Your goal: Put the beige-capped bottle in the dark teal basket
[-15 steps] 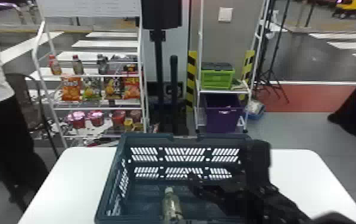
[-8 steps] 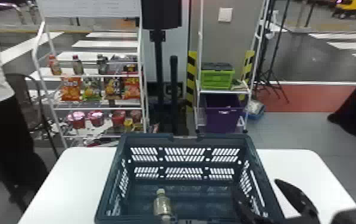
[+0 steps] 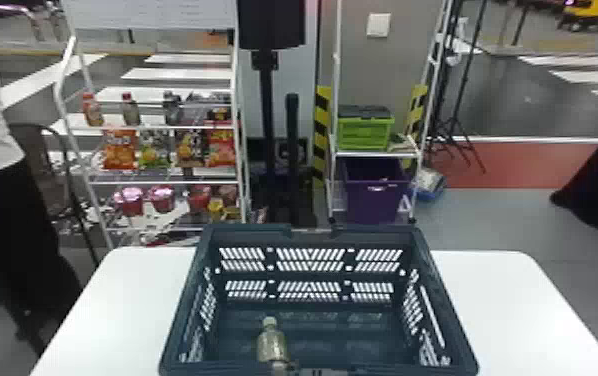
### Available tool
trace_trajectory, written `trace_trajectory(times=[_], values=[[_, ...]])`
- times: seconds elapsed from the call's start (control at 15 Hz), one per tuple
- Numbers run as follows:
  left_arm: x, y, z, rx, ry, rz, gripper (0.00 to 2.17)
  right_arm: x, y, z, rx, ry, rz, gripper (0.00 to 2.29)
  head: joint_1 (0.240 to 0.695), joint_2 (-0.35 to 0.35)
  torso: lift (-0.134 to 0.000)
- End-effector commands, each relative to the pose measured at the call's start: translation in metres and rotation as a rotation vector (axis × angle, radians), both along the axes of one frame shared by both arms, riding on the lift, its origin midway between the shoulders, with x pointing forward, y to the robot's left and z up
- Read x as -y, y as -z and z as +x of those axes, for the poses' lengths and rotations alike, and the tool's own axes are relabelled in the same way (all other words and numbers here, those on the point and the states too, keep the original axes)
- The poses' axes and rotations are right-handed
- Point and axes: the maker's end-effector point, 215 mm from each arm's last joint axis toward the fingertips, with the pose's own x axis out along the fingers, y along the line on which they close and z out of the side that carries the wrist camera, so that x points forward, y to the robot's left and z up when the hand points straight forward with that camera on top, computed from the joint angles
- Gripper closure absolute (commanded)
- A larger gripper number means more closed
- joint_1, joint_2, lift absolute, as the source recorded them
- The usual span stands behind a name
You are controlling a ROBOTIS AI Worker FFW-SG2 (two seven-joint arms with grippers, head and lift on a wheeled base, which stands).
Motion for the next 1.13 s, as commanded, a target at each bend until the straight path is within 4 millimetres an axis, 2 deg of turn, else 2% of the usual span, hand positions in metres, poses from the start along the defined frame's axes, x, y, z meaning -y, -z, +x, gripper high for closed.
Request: trace_trajectory(times=[0.0, 0.27, 1.07], values=[[0.002, -0.001, 0.001, 0.003, 0.002, -0.002, 0.17, 0.003, 0.000, -0.010, 0.021, 0.011, 0.008, 0.04, 0.499, 0.000, 0.000], [0.002, -0.002, 0.002, 0.004, 0.001, -0.003, 0.17, 0.003, 0.006, -0.014, 0.010, 0.010, 0.017, 0.04, 0.499, 0.000, 0.000], [0.003, 0.003, 0.006, -0.014, 0.004, 0.003, 0.18, 0.004, 0.011, -0.019, -0.001, 0.003, 0.017, 0.05, 0.499, 0.000, 0.000]])
